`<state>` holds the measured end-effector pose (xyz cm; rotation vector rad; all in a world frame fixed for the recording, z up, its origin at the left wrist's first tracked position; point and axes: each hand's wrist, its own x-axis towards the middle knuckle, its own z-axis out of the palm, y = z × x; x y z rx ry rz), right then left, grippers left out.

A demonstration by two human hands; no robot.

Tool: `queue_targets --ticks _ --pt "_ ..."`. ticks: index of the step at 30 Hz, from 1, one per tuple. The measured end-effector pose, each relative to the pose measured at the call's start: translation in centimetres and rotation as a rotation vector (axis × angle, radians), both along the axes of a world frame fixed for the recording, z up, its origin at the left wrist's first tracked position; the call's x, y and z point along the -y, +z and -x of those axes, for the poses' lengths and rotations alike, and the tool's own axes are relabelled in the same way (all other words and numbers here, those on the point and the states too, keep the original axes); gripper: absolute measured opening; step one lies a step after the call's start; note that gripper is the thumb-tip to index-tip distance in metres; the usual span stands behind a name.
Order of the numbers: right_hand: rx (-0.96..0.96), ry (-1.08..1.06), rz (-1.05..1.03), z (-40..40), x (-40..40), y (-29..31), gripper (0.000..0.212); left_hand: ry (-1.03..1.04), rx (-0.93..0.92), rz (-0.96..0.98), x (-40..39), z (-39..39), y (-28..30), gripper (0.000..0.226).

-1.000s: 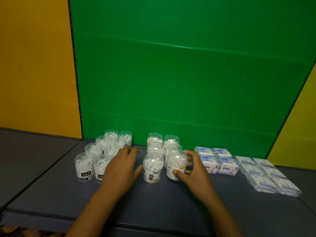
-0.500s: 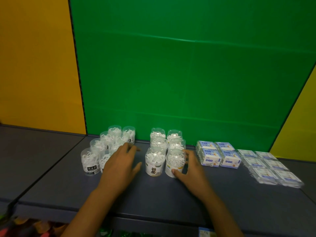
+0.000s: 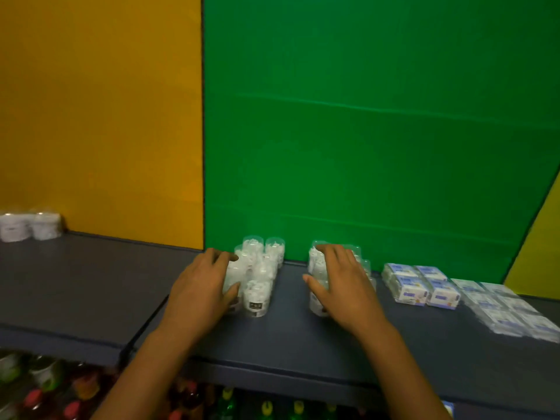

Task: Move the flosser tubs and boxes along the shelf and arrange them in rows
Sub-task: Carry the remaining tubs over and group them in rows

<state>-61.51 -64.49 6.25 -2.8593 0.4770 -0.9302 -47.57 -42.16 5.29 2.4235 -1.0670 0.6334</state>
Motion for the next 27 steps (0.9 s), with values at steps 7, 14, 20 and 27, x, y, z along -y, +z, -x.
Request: queue_targets --ticks 7,14,20,27 --pt "-0.035 0.166 0.038 -5.9 -12.0 0.8 0.053 0.163 0.002 0.005 -12.6 -3.0 1.1 0.043" --pt "-0.043 0.357 0.004 -12.4 -22.4 0.3 0.056 0.287 -0.019 0.006 -24.5 -4.9 0.6 0.046" --pt "-0.022 0.519 -0.02 -18.0 -30.1 0.5 0.055 0.458 -0.039 0.011 -32.9 -7.0 0.2 0.048" --pt "-0.029 0.639 -0.059 -25.1 -36.2 0.2 0.056 0.57 -0.064 0.062 -38.8 -11.3 -0.8 0.048"
